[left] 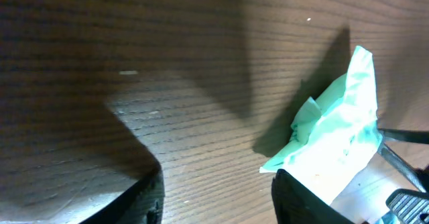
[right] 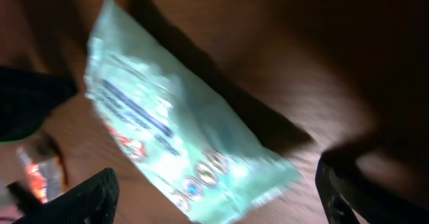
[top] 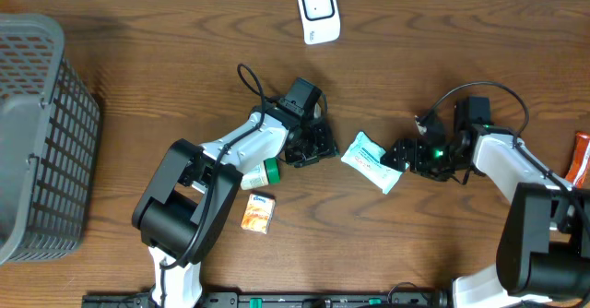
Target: Scan the item barcode
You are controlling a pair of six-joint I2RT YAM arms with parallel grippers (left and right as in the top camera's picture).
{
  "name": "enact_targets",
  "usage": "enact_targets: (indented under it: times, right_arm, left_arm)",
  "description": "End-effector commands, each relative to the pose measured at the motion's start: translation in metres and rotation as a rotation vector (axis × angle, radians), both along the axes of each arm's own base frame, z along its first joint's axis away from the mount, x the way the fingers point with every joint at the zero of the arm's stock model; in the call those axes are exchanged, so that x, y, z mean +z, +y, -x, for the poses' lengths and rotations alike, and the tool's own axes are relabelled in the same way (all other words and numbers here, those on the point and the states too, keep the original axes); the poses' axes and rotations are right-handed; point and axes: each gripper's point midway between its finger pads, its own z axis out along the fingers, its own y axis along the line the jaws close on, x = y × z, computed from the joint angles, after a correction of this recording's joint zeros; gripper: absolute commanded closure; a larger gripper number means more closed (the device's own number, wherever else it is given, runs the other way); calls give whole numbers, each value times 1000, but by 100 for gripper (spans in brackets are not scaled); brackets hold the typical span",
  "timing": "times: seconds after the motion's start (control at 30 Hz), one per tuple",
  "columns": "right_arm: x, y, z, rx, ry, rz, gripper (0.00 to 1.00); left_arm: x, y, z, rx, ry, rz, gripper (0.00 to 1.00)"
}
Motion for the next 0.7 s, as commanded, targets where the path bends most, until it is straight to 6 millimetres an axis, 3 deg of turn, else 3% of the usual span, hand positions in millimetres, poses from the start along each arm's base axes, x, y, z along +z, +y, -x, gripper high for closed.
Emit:
enact_targets:
  times: [0.0, 0.1, 0.17, 0.3, 0.37, 0.4, 0.53, 0.67]
  right_arm:
    - [-24, 4, 10, 51, 47, -34, 9]
    - [-41, 9, 14, 51, 96, -70, 13]
    - [-52, 11, 18, 51, 130, -87, 22]
    - [-70, 12, 25, 48, 181, -98, 64]
    - [-69, 12, 23, 46, 171, -101, 89]
    - [-67, 11, 19, 44, 160, -103, 96]
    - [-48, 15, 9, 48, 99, -130, 99]
    - [-8, 12, 1, 57, -2, -105, 98]
  left_arm:
    - [-27, 17, 8, 12, 32, -91, 43]
    - [-26, 15, 6, 12, 23, -85, 42]
    - [-26, 15, 5, 13, 19, -83, 42]
    - [-26, 15, 5, 13, 18, -82, 41]
    - [-26, 15, 5, 13, 18, -83, 41]
    - [-26, 15, 5, 13, 18, -83, 41]
    - [-26, 15, 5, 9, 17, -83, 41]
    - [-26, 18, 2, -18, -10, -89, 41]
